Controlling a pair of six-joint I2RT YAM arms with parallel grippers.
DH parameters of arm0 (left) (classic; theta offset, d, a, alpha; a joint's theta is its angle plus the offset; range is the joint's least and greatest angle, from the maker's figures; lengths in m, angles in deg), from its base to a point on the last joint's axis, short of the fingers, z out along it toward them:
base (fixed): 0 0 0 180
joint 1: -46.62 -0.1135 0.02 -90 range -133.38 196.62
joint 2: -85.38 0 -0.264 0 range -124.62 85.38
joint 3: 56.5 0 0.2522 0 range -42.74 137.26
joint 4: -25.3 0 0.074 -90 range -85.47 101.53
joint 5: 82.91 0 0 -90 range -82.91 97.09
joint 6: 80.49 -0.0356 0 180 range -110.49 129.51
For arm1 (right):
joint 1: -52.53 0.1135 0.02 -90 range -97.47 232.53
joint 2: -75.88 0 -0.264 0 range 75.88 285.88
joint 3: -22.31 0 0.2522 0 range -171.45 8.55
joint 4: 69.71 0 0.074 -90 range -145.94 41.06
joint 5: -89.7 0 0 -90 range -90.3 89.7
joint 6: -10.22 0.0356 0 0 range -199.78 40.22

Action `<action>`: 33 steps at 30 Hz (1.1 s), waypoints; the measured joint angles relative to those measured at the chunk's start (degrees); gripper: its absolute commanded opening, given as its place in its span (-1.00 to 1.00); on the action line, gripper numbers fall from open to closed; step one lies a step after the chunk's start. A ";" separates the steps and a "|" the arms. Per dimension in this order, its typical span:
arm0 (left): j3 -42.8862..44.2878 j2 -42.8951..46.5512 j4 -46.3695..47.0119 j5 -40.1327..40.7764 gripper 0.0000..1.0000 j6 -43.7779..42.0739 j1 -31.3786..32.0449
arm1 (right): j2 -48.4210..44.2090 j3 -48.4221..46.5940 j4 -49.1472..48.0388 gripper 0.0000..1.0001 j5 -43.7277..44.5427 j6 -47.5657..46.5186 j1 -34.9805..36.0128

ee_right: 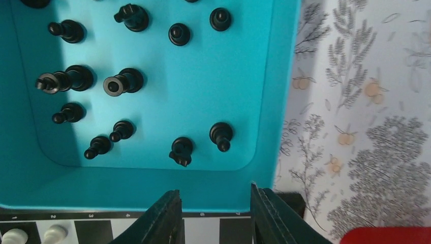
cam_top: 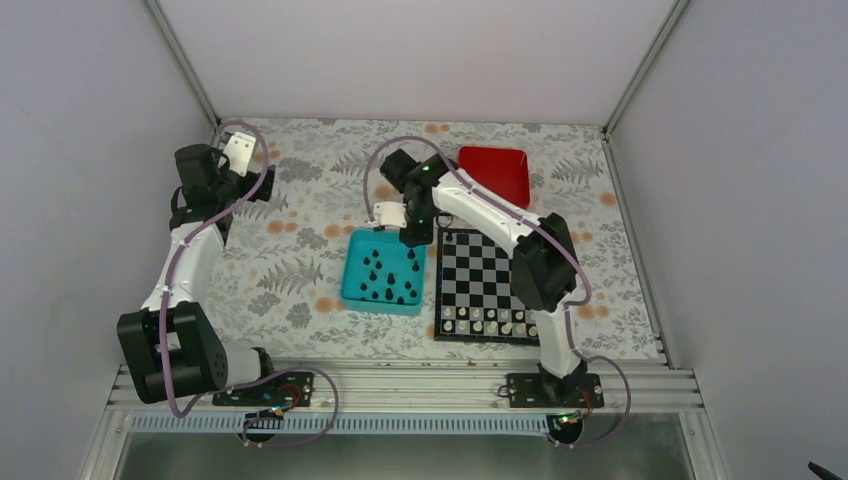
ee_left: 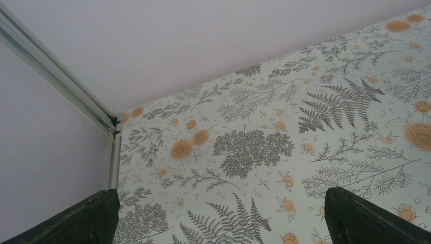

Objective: Set up the chess pieces on the board
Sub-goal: Pick up the chess piece from the storage box.

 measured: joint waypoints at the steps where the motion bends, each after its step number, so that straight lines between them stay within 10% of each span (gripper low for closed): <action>1: 0.00 -0.02 0.00 0.00 1.00 0.00 -0.09 | 0.92 0.02 0.00 -0.26 0.15 0.02 0.33; 24: 0.00 0.66 0.00 -0.09 1.00 0.24 -0.50 | 9.66 1.25 -4.07 -0.29 1.62 1.25 0.96; 33: 0.00 0.66 0.00 -0.48 1.00 0.24 -0.63 | 10.58 1.20 -4.98 -0.60 2.25 1.57 0.96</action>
